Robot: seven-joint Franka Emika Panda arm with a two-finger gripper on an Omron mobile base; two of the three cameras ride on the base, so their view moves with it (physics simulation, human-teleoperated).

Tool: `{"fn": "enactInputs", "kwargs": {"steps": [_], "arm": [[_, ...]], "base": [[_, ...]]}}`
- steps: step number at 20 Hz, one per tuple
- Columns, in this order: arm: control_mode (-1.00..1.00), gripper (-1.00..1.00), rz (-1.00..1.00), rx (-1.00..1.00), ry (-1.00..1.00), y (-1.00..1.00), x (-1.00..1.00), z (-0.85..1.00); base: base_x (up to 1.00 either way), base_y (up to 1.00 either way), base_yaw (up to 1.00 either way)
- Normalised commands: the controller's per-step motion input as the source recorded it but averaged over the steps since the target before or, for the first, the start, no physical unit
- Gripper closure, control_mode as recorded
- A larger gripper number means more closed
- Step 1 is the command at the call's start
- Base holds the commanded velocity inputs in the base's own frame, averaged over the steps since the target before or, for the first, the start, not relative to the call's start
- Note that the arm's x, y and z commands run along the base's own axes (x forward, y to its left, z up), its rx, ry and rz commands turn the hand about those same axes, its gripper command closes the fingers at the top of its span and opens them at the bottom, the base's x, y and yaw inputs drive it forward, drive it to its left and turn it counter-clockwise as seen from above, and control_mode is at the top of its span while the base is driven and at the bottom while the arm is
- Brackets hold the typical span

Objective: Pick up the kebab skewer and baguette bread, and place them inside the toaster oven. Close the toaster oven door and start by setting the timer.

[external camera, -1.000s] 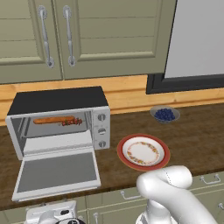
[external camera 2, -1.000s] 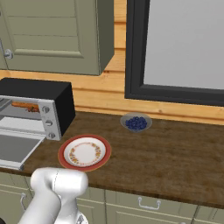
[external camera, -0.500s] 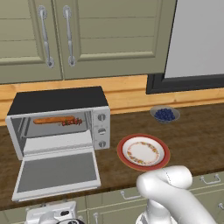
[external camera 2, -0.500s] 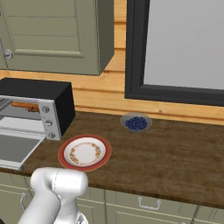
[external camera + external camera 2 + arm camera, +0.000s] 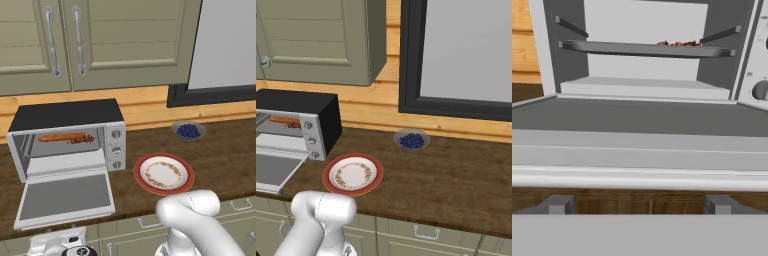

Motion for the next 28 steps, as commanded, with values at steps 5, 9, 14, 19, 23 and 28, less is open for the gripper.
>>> {"fn": "enactInputs", "kwargs": {"steps": [5, 9, 14, 19, 23, 28], "arm": [[-1.00, -1.00, 0.00, 0.00, 0.00, 0.00, 0.18, 0.00], [-1.00, -1.00, 0.00, 0.00, 0.00, 0.00, 0.12, 0.00], [-1.00, -1.00, 0.00, 0.00, 0.00, 0.04, 0.02, -0.01], [-1.00, -1.00, 0.00, 0.00, 0.00, 0.02, 0.00, -0.05], [-1.00, -1.00, 0.00, 0.00, 0.00, 0.02, 0.00, -0.04], [-1.00, -1.00, 0.00, 0.00, 0.00, 0.04, 0.00, -0.06]], "base": [[0.00, 0.00, 0.00], [0.00, 0.00, 0.00], [0.00, 0.00, 0.00], [0.00, 0.00, 0.00], [0.00, 0.00, 0.00], [0.00, 0.00, 0.00]]}}
